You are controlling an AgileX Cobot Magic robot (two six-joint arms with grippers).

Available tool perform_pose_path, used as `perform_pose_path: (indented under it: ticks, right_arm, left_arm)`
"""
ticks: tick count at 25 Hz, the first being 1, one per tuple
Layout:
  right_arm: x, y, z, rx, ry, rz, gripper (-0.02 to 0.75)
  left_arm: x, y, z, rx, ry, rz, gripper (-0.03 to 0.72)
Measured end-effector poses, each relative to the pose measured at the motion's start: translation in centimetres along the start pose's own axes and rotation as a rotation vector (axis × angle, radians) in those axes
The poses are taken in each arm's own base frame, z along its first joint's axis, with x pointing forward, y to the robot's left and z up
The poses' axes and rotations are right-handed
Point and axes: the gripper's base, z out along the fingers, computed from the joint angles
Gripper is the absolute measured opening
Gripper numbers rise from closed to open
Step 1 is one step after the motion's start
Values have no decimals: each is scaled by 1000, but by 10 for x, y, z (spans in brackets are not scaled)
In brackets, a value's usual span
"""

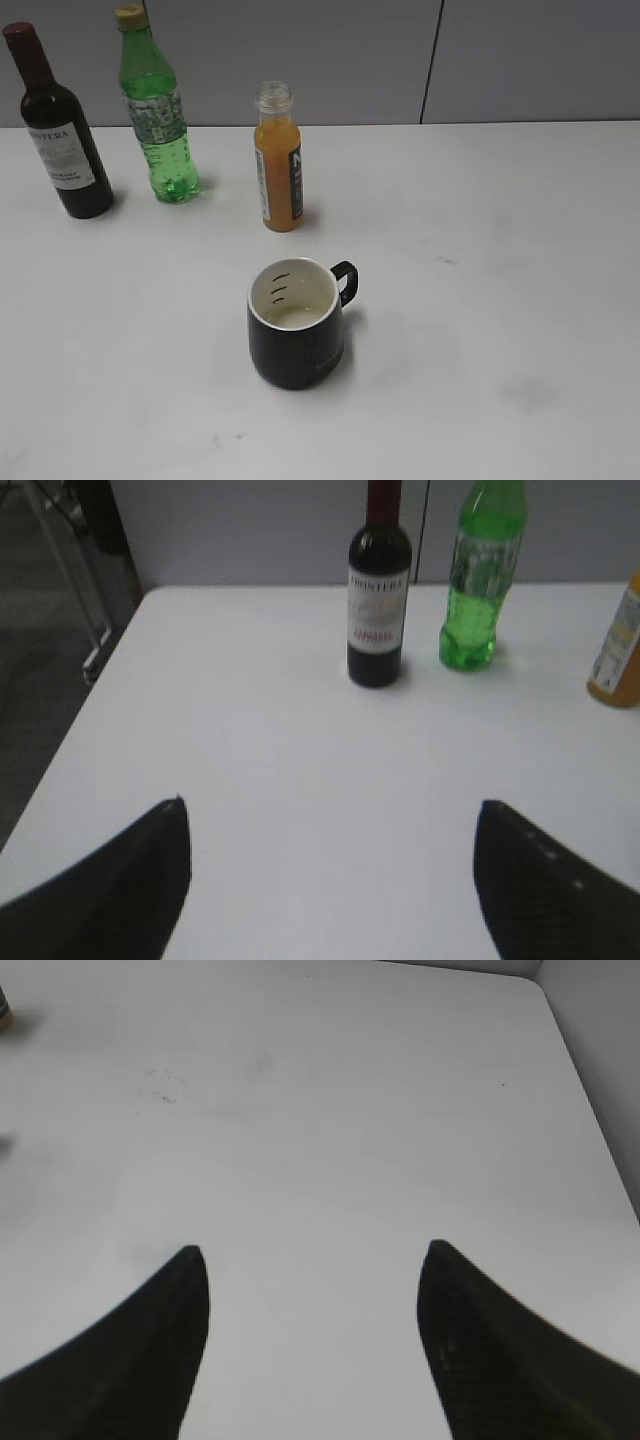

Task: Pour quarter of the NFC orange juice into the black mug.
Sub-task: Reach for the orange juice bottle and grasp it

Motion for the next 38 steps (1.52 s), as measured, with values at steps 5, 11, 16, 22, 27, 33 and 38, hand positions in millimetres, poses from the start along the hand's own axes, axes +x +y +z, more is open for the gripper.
perform_pose_path:
  ticks: [5,11,16,22,27,33,38]
  right_arm:
    - [0,0,0,0,0,0,500]
    - [0,0,0,0,0,0,500]
    - [0,0,0,0,0,0,500]
    - [0,0,0,0,0,0,500]
    - [0,0,0,0,0,0,500]
    - [0,0,0,0,0,0,500]
    - [0,0,0,0,0,0,500]
  left_arm:
    - [-30,1,24,-5,-119,6,691]
    - [-64,1,74,6,-242,-9,685]
    - [-80,0,120,10,-315,-12,680]
    - [-83,-20,176,98,-375,1,671]
    - [-65,-57,220,228,-337,25,665]
    - [-23,-88,267,369,-223,3,664]
    - [3,-109,299,497,-141,64,663]
